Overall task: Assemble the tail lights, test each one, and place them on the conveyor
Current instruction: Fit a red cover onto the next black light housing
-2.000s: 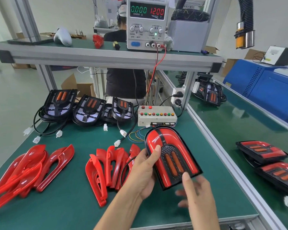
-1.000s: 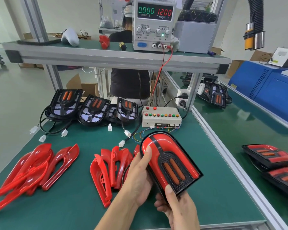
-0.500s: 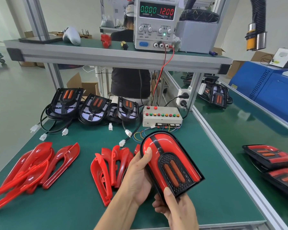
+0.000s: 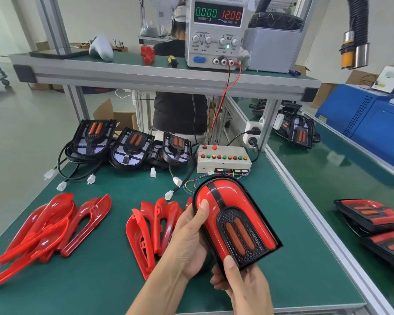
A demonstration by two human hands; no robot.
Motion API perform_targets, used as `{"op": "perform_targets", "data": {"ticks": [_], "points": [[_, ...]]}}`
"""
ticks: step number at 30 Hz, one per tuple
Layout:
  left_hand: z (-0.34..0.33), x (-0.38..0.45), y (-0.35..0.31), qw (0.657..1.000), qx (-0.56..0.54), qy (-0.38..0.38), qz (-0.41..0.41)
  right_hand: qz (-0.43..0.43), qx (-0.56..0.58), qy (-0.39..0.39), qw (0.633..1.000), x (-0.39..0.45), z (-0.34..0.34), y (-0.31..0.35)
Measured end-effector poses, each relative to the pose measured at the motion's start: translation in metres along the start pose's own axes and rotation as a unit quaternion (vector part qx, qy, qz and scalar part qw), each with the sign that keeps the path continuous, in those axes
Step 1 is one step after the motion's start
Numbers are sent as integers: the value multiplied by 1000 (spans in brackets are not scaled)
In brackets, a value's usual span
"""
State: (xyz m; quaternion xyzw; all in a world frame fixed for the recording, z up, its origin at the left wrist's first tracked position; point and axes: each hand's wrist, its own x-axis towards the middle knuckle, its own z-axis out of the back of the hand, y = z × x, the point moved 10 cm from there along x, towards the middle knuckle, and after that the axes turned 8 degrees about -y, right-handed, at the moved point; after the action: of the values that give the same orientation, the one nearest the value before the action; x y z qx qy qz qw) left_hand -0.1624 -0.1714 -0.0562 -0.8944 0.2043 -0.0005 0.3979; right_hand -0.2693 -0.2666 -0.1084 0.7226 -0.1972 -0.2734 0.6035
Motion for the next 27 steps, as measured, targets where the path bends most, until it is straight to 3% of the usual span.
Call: {"op": "perform_targets", "data": {"ticks": [13,21,27], "points": [[-4,-2,1,1000,-16,20,3,23,-13,-18,999,4,5,-2],[-17,-19,11,981,102,165,21,36,-17,-27,999,8,9,1],[-15,-20,12,984,116,134,-5,22,-27,-36,999,7,11,-2]]}}
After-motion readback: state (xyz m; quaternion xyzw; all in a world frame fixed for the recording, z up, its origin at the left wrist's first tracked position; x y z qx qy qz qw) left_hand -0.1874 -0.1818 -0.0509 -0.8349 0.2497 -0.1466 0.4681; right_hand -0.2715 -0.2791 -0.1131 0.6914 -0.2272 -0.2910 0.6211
